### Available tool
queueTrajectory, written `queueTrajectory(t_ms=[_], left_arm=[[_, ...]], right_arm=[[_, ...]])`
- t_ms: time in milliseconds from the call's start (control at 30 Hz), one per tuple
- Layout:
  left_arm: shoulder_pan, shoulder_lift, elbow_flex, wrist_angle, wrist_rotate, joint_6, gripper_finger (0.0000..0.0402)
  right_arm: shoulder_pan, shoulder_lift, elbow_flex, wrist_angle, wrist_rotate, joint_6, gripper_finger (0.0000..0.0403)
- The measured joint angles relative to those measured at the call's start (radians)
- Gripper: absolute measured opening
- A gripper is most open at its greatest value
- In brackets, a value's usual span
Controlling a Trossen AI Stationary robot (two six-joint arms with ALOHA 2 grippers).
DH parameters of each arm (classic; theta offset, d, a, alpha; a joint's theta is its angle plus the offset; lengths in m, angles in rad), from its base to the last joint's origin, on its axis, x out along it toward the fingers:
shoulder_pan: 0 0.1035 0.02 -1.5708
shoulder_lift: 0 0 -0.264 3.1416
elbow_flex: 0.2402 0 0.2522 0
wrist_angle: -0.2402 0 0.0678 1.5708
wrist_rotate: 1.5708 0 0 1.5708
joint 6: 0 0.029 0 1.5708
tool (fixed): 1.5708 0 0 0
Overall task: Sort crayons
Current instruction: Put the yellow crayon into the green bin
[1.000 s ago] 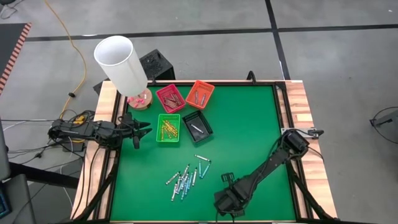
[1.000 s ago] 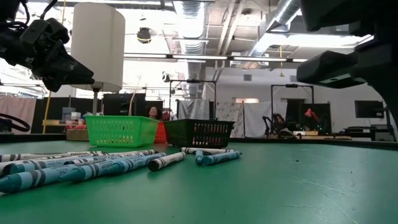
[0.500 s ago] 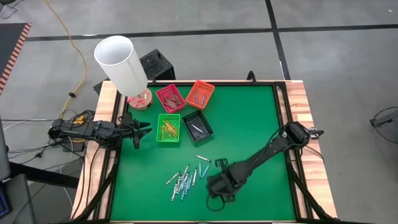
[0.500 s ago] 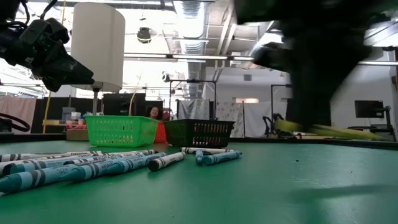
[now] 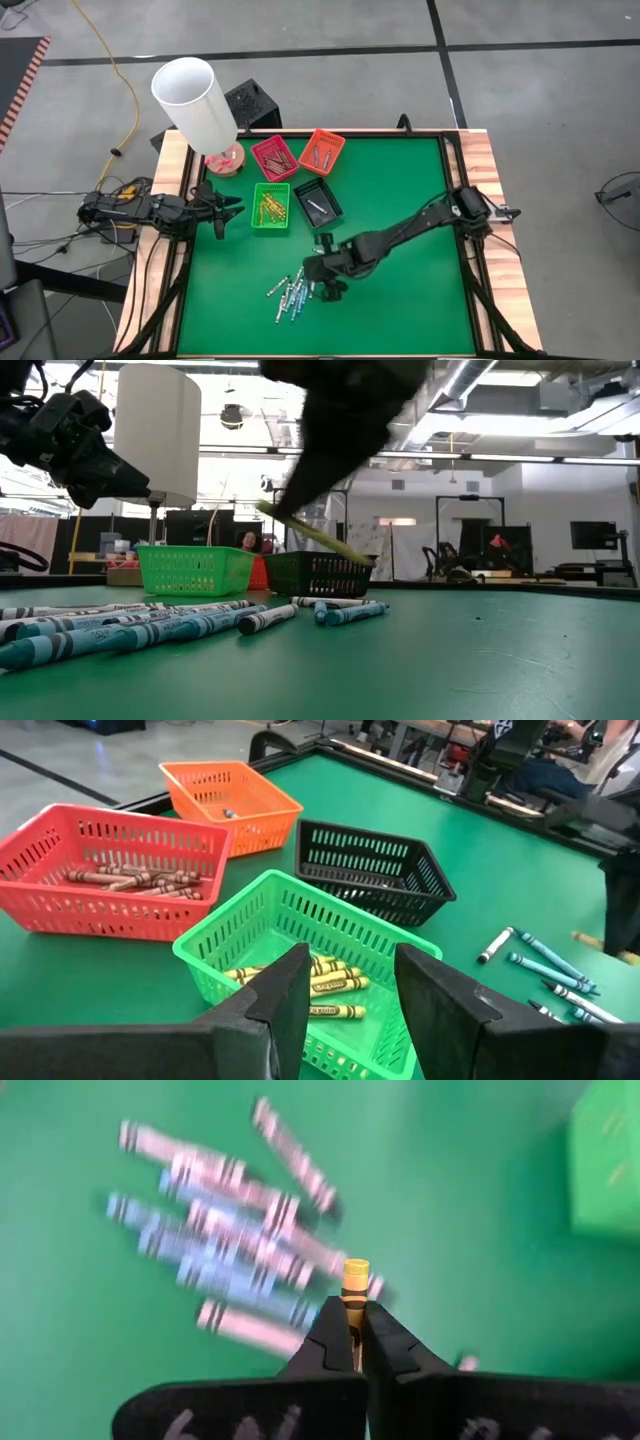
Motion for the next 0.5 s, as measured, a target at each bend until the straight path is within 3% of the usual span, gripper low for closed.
queueTrajectory(t_ms=[500], left_arm=[[0.000,0.000,0.000,-0.002,0.001,-0.010,0.0137]], right_arm=[[-0.149,0.000,0.000,0.609,0.000,-0.130,0.0001]])
